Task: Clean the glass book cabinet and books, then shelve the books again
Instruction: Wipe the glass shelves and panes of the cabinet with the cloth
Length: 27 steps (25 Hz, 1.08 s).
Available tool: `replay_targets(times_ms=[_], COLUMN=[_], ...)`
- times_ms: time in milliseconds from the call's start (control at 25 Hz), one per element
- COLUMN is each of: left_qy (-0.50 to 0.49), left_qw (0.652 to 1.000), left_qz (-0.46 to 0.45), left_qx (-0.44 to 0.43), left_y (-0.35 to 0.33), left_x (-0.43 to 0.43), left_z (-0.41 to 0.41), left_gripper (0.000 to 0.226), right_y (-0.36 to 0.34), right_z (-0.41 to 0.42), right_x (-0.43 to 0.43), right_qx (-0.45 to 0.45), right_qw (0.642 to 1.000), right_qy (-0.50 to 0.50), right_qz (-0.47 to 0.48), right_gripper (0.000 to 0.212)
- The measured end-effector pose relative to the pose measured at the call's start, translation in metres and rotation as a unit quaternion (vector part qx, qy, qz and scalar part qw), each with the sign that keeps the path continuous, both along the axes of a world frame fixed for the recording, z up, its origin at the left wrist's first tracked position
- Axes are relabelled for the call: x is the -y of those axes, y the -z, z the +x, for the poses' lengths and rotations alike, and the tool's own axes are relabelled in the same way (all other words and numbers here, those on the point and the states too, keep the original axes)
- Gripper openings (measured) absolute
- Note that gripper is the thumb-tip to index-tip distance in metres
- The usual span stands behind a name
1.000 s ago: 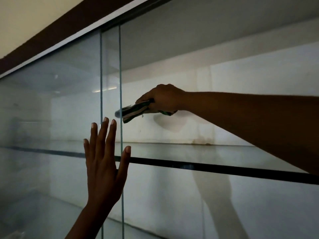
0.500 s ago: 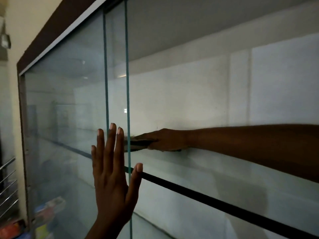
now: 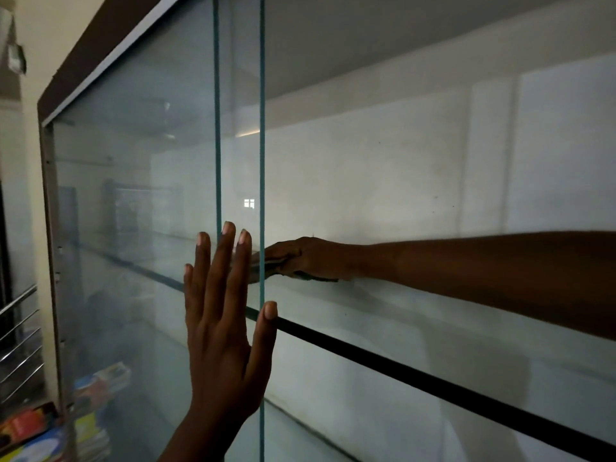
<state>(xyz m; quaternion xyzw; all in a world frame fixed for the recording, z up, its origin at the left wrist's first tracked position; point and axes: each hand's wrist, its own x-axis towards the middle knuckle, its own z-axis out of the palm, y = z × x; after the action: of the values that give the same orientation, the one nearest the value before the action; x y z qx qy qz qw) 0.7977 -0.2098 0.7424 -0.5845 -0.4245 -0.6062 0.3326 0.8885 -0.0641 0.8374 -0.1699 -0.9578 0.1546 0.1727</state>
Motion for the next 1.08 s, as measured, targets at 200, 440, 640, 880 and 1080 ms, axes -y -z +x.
replay_targets(times_ms=[200,440,640,880,1080], left_qy=[0.017,0.026,0.021,0.028,0.077], left_qw=[1.0,1.0,1.0,0.997,0.981], left_qz=[0.001,-0.004,0.004,0.019,0.022], left_qx=[0.005,0.004,-0.004,-0.065,-0.179], left_y=[-0.002,-0.001,-0.002,0.013,0.017], left_x=[0.002,0.003,0.001,0.012,0.018], left_z=[0.0,-0.001,-0.002,0.006,0.03], left_gripper=[0.057,0.056,0.057,0.057,0.054], right_y=[-0.007,-0.032,-0.056,-0.012,-0.013], right_z=[0.052,0.109,0.09,0.066,0.082], right_x=[0.039,0.077,0.049,0.028,0.053], right_qx=[0.005,0.038,-0.005,0.124,0.076], right_qw=[0.998,0.974,0.992,0.974,0.987], right_qy=[-0.037,-0.074,0.117,0.178,0.141], right_qz=[-0.048,-0.213,-0.051,0.069,0.015], right_gripper=[0.042,0.033,0.04,0.047,0.046])
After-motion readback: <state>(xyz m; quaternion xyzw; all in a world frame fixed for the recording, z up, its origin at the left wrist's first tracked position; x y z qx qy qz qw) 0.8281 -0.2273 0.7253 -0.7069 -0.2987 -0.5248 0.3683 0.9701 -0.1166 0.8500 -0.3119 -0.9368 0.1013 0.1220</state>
